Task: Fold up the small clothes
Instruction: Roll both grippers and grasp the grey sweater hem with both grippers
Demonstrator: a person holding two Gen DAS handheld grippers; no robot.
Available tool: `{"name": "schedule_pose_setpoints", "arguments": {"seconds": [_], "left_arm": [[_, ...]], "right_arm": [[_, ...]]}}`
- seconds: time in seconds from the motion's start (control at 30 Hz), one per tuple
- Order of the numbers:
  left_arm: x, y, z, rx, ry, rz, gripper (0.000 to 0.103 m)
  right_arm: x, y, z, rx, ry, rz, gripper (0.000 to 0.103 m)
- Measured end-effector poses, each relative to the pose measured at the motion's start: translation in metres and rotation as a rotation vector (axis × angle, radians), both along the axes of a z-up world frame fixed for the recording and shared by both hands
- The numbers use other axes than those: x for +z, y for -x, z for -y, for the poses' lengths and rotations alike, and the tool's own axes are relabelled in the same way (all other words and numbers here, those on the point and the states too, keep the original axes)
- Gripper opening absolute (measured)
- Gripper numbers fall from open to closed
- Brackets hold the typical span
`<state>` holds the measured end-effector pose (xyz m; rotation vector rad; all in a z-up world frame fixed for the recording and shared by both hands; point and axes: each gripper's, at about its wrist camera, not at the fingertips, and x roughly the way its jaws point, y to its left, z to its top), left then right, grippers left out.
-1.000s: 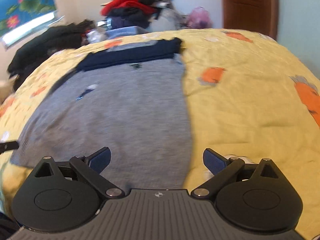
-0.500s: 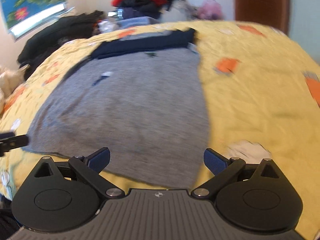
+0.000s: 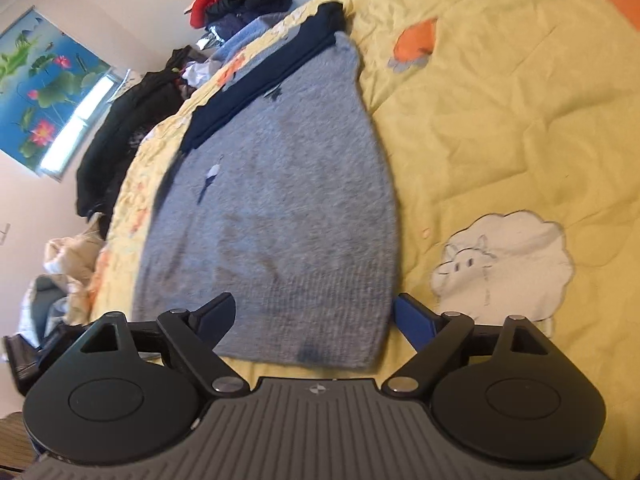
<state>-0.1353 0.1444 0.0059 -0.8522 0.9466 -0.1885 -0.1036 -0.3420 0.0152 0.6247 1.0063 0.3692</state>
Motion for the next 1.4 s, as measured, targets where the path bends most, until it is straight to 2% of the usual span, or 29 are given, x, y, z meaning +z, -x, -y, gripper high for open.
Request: {"name": "schedule_pose_setpoints", "arguments": {"seconds": [0.07,0.13,0.17,0.2,0.23,0.27,0.37,0.47,0.53,0.73,0.97,1.07,1.13,1.17,1.2,1.23,1.27,1.3,1.37,1.4], "left_arm": [[-0.005,0.0,0.001,0.001,0.023,-0.005,0.058],[-0.005,0.0,0.001,-0.003,0.021,-0.005,0.058],[-0.005,0.0,0.0,-0.003,0.023,-0.007,0.057],[-0.005,0.0,0.0,-0.002,0.022,-0.01,0.053],[-0.005,-0.001,-0.002,-0.001,0.016,-0.016,0.044],[-0.005,-0.002,-0.003,0.0,0.01,-0.021,0.041],[-0.006,-0.002,-0.006,-0.001,0.006,-0.027,0.04],[-0.003,-0.002,-0.004,-0.006,-0.004,-0.014,0.04],[-0.002,-0.002,-0.002,-0.014,-0.02,-0.009,0.035],[-0.006,-0.005,-0.002,-0.013,-0.028,-0.014,0.035],[-0.007,-0.007,-0.002,-0.013,-0.029,-0.009,0.035],[-0.007,-0.006,-0.003,-0.008,-0.02,-0.008,0.035],[-0.007,-0.006,-0.003,-0.011,-0.02,-0.006,0.035],[-0.007,-0.005,-0.003,-0.014,-0.02,-0.006,0.035],[-0.007,-0.005,-0.003,-0.019,-0.022,-0.006,0.027],[-0.008,-0.005,-0.003,-0.029,-0.024,-0.009,0.018],[-0.008,-0.006,-0.002,-0.039,-0.026,-0.011,0.016],[-0.008,-0.006,-0.001,-0.047,-0.032,-0.012,0.016],[-0.008,-0.006,-0.001,-0.051,-0.042,-0.015,0.016],[-0.008,-0.006,-0.002,-0.047,-0.046,-0.015,0.011]], "right_arm": [[-0.003,-0.003,-0.003,0.023,-0.022,-0.023,0.067],[-0.005,-0.003,-0.004,0.033,-0.024,-0.027,0.058],[-0.005,-0.003,-0.004,0.029,-0.028,-0.03,0.055],[-0.006,-0.003,-0.003,0.022,-0.036,-0.035,0.054],[-0.006,-0.004,-0.001,0.015,-0.045,-0.043,0.052],[-0.007,-0.004,0.0,0.01,-0.053,-0.048,0.051],[-0.007,-0.004,0.004,0.01,-0.037,-0.054,0.044],[-0.005,-0.004,0.012,-0.016,-0.04,-0.066,0.045],[-0.004,-0.004,0.02,-0.041,-0.022,-0.063,0.048],[-0.007,-0.013,0.032,-0.088,-0.027,-0.035,0.053],[-0.018,-0.053,0.037,-0.108,-0.132,-0.028,0.057],[-0.027,-0.06,0.039,-0.107,-0.236,-0.078,0.058],[-0.032,-0.055,0.033,-0.059,-0.272,-0.099,0.058],[-0.032,-0.05,0.029,-0.031,-0.27,-0.1,0.056],[-0.032,-0.044,0.026,-0.005,-0.259,-0.105,0.053],[-0.031,-0.039,0.023,0.006,-0.242,-0.105,0.045],[-0.032,-0.034,0.022,0.006,-0.226,-0.104,0.036],[-0.033,-0.029,0.021,0.005,-0.217,-0.101,0.031],[-0.036,-0.022,0.016,0.026,-0.183,-0.106,0.01],[-0.035,-0.018,0.015,0.029,-0.179,-0.092,0.01]]}}
